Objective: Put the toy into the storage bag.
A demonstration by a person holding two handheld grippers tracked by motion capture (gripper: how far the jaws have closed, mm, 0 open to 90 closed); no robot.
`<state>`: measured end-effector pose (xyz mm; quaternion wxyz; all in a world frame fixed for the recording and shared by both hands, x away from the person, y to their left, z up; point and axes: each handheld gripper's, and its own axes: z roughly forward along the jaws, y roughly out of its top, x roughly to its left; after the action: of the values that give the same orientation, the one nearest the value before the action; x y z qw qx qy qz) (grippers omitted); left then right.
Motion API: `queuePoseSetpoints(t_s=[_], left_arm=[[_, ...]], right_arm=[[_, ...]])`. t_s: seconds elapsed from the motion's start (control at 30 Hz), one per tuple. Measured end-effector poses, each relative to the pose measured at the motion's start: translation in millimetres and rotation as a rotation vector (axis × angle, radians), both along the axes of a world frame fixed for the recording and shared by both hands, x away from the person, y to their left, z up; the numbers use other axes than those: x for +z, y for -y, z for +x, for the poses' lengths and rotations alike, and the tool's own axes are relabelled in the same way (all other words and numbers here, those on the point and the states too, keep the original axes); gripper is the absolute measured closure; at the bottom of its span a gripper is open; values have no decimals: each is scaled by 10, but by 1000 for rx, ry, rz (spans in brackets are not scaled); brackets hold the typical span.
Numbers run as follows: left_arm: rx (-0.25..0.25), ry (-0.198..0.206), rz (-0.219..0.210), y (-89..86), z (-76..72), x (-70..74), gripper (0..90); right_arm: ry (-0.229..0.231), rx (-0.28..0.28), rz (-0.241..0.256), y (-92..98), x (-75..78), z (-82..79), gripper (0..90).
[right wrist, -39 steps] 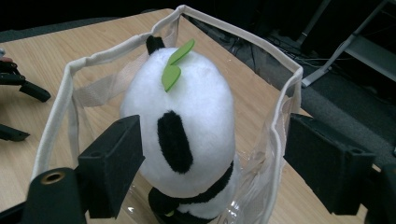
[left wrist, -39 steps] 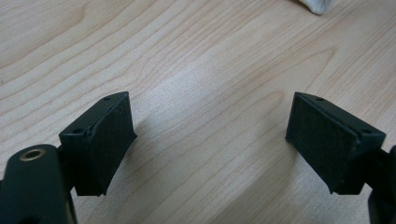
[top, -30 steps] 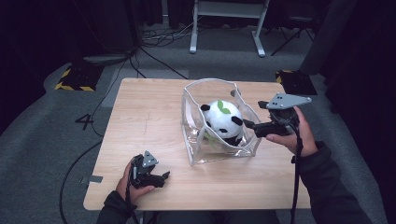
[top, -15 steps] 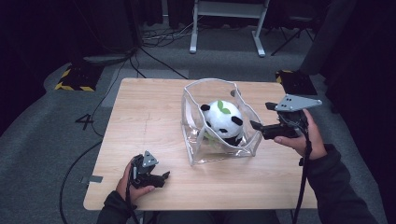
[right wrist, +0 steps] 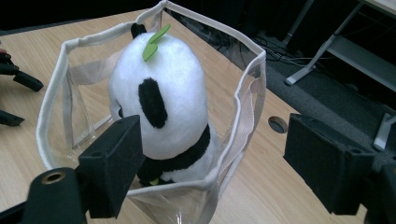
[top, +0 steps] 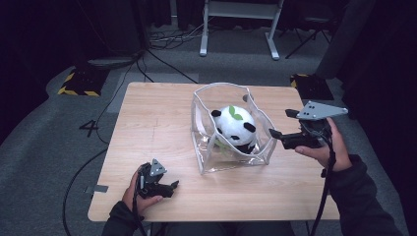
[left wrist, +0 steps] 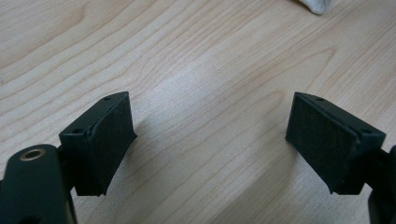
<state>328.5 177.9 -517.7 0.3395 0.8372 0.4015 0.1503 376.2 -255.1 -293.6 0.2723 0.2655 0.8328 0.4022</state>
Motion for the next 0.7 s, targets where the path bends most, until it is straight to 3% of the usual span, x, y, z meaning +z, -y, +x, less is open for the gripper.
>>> queuePoseSetpoints(t_s=[0.7], left_arm=[[0,0,0,0,0,0,152]], right_arm=[[-2,-11,-8,209,-79,-141,195]])
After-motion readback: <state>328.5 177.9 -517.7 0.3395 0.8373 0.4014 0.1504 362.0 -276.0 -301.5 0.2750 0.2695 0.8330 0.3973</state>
